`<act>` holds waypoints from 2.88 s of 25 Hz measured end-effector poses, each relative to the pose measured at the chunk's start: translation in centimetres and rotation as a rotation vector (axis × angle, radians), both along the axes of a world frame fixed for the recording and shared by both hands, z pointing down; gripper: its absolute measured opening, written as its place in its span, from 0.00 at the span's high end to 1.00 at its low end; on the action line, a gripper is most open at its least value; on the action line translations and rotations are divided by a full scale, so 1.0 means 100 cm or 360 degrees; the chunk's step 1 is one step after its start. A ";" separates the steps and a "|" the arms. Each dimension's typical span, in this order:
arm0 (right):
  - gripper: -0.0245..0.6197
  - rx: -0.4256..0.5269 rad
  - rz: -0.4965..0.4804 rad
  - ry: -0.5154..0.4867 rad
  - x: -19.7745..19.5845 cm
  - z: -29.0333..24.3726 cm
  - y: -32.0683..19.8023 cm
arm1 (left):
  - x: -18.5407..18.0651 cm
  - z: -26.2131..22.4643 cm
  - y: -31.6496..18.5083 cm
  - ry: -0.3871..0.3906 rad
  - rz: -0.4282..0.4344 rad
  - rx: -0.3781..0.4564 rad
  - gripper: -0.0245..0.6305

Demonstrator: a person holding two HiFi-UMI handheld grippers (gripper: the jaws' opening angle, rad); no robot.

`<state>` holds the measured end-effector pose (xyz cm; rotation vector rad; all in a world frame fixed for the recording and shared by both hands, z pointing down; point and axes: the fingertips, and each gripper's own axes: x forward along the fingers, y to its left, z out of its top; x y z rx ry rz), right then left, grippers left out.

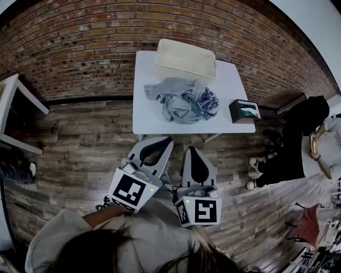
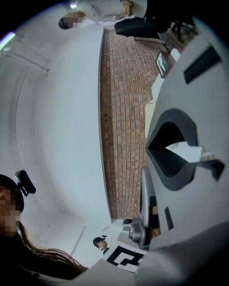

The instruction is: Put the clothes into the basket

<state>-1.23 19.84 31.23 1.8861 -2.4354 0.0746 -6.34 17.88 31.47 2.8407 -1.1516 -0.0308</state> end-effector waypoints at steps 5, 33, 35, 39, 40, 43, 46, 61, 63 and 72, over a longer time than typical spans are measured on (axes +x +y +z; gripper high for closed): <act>0.95 -0.0035 -0.0010 -0.0002 0.012 0.007 -0.038 | 0.010 0.008 -0.038 -0.0001 -0.0025 -0.0036 0.95; 0.95 -0.0271 -0.0286 0.0019 0.096 0.053 -0.247 | 0.092 0.051 -0.247 -0.0181 -0.0227 -0.0227 0.95; 0.95 -0.0317 -0.0301 -0.0009 0.097 0.061 -0.250 | 0.094 0.054 -0.249 -0.0187 -0.0214 -0.0247 0.95; 0.95 -0.0346 -0.0307 -0.0015 0.097 0.065 -0.257 | 0.093 0.064 -0.255 -0.0189 -0.0196 -0.0324 0.95; 0.95 -0.0353 -0.0303 -0.0016 0.097 0.067 -0.258 | 0.092 0.067 -0.258 -0.0194 -0.0195 -0.0334 0.95; 0.95 -0.0402 -0.0289 -0.0010 0.097 0.073 -0.262 | 0.090 0.079 -0.264 -0.0220 -0.0156 -0.0398 0.95; 0.92 -0.0455 -0.0274 -0.0004 0.098 0.080 -0.268 | 0.089 0.085 -0.272 -0.0225 -0.0114 -0.0446 0.95; 0.45 -0.0638 -0.0152 -0.0032 0.121 0.116 -0.281 | 0.083 0.124 -0.285 -0.0354 0.0019 -0.0628 0.50; 0.41 -0.0658 -0.0146 -0.0022 0.125 0.121 -0.281 | 0.080 0.130 -0.285 -0.0365 0.0020 -0.0654 0.45; 0.14 -0.0845 -0.0166 0.0047 0.142 0.154 -0.284 | 0.072 0.161 -0.293 -0.0420 0.0020 -0.0753 0.31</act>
